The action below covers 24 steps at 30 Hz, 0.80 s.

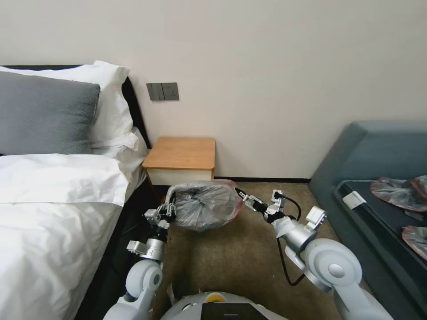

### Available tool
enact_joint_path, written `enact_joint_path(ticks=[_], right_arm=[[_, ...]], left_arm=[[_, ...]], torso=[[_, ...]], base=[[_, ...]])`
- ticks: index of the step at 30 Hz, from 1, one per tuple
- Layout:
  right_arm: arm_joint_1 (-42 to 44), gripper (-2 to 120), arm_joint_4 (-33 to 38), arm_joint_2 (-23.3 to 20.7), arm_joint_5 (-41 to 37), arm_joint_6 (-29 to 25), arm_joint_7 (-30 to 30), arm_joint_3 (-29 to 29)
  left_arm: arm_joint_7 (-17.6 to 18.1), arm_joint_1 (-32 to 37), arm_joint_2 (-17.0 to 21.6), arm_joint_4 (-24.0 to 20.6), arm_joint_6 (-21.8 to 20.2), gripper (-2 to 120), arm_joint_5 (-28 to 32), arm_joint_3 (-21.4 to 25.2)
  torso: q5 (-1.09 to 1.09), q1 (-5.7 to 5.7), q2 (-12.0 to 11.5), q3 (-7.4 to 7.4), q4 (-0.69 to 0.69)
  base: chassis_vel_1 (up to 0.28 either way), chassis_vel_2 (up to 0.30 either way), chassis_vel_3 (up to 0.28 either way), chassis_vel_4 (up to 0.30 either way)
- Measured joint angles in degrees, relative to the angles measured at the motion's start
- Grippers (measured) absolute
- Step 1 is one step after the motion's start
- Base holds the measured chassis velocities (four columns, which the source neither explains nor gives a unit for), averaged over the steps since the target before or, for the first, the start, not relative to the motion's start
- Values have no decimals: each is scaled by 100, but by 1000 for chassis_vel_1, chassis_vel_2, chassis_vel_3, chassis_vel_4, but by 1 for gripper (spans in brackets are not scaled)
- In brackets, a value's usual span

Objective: Pick up the garbage bag from the table and place it over the trash can.

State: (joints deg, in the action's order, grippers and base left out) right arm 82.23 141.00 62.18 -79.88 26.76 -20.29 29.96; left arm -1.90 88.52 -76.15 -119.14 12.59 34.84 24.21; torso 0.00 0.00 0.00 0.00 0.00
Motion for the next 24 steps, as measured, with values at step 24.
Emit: enact_joint_path(ticks=[24], right_arm=[[-213,100,-289,1230,875,-494,1440,-423]], left_arm=[[1429,-106,-14,-738,-601,8,834,146]], torso=[[-1,0,0,0,1]], base=[[0,0,0,0]])
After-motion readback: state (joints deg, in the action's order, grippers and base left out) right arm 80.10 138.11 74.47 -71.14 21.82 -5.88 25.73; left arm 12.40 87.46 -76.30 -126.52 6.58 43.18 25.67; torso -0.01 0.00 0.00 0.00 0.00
